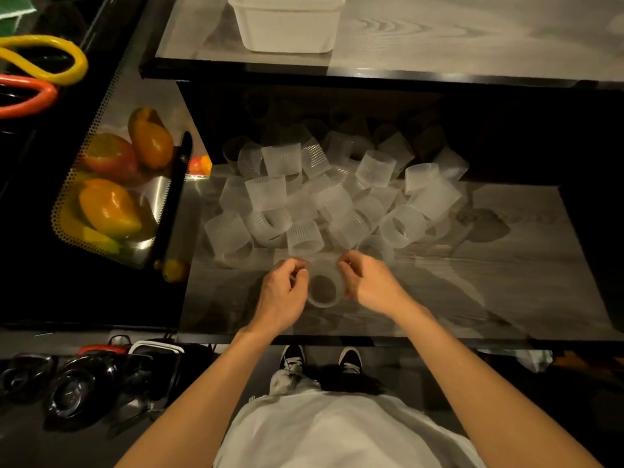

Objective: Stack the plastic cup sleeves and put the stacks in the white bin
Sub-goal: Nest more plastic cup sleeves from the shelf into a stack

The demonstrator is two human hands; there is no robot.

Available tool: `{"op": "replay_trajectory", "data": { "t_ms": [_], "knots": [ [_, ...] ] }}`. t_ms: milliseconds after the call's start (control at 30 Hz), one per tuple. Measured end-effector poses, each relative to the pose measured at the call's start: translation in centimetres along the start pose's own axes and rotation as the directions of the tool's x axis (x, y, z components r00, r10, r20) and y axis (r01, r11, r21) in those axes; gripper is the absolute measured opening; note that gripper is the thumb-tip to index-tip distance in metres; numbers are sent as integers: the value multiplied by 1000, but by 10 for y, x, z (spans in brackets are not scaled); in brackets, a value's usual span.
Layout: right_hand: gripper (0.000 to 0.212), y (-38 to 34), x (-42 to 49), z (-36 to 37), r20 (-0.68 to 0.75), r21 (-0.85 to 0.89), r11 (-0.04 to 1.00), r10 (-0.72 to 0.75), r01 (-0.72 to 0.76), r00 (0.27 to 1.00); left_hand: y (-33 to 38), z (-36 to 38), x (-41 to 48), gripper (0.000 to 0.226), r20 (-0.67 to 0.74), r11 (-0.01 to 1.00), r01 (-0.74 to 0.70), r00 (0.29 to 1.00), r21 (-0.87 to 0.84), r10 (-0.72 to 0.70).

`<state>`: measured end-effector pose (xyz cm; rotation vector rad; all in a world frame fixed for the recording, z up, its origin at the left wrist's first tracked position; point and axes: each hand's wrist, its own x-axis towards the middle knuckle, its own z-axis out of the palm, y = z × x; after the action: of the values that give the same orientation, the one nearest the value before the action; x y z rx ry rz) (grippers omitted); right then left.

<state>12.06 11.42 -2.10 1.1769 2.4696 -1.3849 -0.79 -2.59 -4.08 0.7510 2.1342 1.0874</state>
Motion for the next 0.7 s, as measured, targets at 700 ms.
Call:
{"op": "replay_trajectory", "data": {
  "t_ms": [700],
  "knots": [
    [55, -34, 34, 14, 108, 153, 982, 91, -107, 990, 16, -13, 33, 46, 9, 951, 298, 954, -80, -298]
  ]
}}
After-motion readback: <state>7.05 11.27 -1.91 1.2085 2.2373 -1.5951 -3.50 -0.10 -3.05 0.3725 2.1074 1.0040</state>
